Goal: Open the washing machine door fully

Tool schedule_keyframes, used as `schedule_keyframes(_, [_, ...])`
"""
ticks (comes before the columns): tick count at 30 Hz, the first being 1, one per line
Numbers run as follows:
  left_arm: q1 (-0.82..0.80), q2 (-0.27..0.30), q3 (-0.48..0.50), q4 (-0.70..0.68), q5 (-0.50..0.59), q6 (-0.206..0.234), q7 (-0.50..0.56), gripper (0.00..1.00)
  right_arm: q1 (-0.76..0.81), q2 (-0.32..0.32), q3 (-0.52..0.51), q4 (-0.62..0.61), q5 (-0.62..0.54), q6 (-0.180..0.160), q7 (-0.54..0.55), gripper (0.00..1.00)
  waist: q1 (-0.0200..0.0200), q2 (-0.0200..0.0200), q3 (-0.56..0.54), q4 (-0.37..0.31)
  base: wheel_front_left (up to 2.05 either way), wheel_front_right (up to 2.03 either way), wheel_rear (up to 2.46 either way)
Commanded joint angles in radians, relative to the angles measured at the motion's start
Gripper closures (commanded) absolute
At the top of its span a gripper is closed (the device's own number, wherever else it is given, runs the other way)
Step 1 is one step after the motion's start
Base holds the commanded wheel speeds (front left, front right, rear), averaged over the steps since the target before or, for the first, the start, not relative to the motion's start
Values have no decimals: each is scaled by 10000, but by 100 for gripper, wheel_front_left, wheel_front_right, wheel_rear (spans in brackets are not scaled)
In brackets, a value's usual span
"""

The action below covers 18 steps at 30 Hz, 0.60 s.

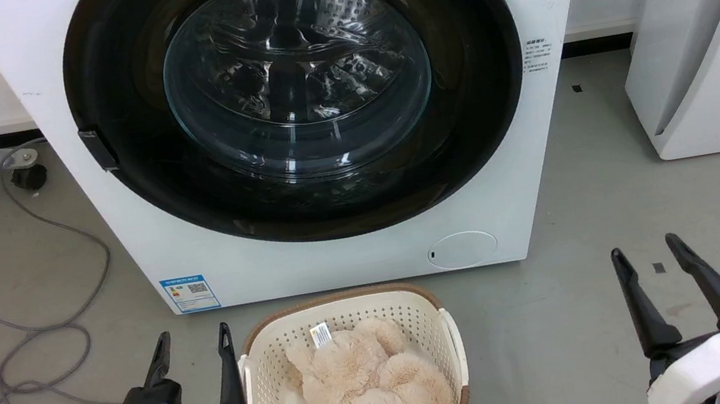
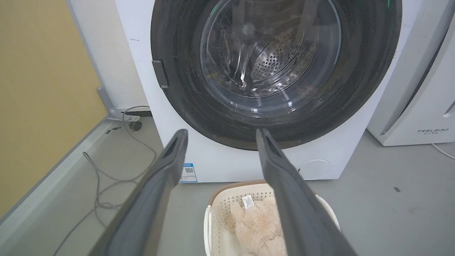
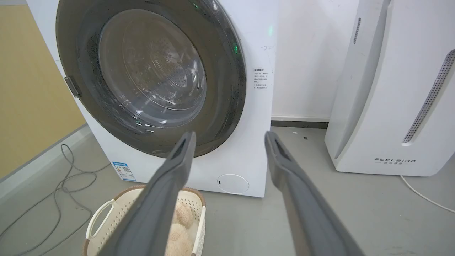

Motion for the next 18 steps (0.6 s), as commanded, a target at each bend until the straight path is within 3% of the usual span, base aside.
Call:
schedule_keyframes(1, [-85, 2, -16, -18, -62, 86, -108, 0, 16, 2, -35, -106, 221, 1, -81, 0, 0, 0, 2, 1, 0, 0, 0])
schedule_keyframes(6, [-104, 2, -60, -27, -89, 181, -213, 0, 23, 3, -26, -193, 609, 2, -185, 0, 0, 0, 15, 8, 0, 0, 0])
schedule_keyframes(7, [-108, 2, -68, -29, -94, 201, -234, 0, 23, 3, -28, -214, 682, 2, -206, 21, 0, 0, 18, 9, 0, 0, 0])
schedule_keyframes(8, [-111, 2, -77, -31, -99, 222, -254, 0, 23, 3, -33, -236, 763, 2, -227, 100, 0, 0, 20, 11, 0, 0, 0])
schedule_keyframes(18, [-137, 2, -154, -58, -144, 420, -463, 0, 11, 4, -169, -170, 2901, 2, -434, 100, 0, 0, 46, 14, 0, 0, 0])
